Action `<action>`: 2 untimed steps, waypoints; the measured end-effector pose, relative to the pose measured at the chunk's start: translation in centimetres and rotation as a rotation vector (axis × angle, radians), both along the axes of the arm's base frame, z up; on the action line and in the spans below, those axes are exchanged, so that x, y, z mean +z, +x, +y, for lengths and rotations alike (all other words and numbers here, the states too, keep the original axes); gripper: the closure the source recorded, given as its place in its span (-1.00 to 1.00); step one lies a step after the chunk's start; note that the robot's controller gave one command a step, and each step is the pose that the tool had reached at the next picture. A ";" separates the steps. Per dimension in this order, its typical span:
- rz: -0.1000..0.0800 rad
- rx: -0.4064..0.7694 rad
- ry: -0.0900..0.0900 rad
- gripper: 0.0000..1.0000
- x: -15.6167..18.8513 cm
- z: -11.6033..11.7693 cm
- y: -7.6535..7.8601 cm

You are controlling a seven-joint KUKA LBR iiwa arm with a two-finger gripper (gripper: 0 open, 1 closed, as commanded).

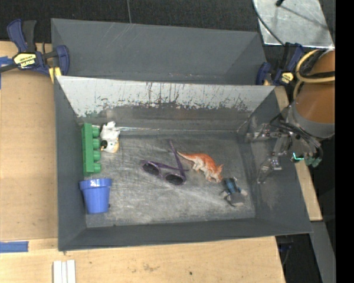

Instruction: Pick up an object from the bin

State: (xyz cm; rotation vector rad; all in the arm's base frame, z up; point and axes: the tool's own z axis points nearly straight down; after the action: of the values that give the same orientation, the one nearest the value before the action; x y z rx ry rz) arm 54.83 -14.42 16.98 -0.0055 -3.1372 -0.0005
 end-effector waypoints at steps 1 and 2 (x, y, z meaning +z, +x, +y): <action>-0.008 0.003 -0.002 -1.00 0.4 0.0 0.2; -0.015 0.037 -0.004 -1.00 -4.2 2.2 -0.6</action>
Offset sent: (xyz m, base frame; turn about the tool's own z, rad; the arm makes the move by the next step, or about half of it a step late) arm -0.0155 0.0434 -0.0860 -0.0668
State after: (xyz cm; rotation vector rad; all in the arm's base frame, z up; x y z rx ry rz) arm 54.27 -12.21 12.77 0.0522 -3.1517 0.0053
